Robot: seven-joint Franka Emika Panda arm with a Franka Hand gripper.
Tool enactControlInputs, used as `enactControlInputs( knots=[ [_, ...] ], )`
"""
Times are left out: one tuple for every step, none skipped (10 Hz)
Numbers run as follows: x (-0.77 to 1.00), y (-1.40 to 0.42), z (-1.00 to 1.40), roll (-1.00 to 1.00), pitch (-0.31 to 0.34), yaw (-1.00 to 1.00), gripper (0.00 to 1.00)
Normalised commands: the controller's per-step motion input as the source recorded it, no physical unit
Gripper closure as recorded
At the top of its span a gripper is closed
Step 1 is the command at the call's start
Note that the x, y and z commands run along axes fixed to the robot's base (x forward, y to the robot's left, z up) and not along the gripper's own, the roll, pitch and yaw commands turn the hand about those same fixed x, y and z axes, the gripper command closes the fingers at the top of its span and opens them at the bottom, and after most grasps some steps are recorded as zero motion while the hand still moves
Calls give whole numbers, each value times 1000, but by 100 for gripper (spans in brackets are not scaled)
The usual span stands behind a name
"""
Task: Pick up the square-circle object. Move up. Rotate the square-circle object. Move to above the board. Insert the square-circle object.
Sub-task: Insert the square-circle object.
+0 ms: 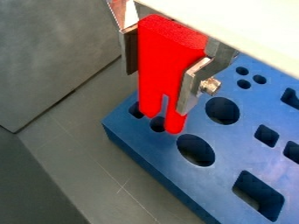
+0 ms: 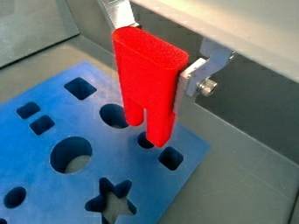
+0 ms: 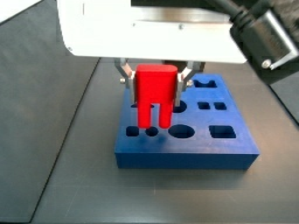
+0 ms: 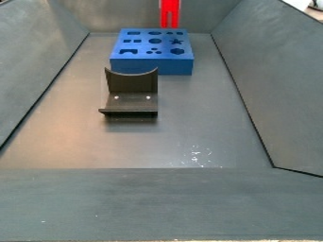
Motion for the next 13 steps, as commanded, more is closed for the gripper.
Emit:
enactControlInputs(
  knots=[
    [0, 11, -117, -21, 0, 29, 100],
    [0, 63, -74, -14, 0, 0, 100],
    [0, 51, -14, -14, -3, 0, 100],
    [-23, 43, 0, 0, 0, 0, 100],
    [-114, 6, -14, 0, -23, 0, 100],
    [-174, 0, -86, 0, -49, 0, 100],
    [-189, 0, -160, 0, -44, 0, 100],
    [-189, 0, -120, 0, -49, 0, 100],
    [-120, 0, -69, 0, -36, 0, 100],
    [-37, -3, -46, 0, -27, 0, 100],
    [-40, 0, -66, 0, -27, 0, 100],
    [-94, 0, -100, 0, -40, 0, 100],
    [-74, 0, -109, 0, -43, 0, 100]
  ],
)
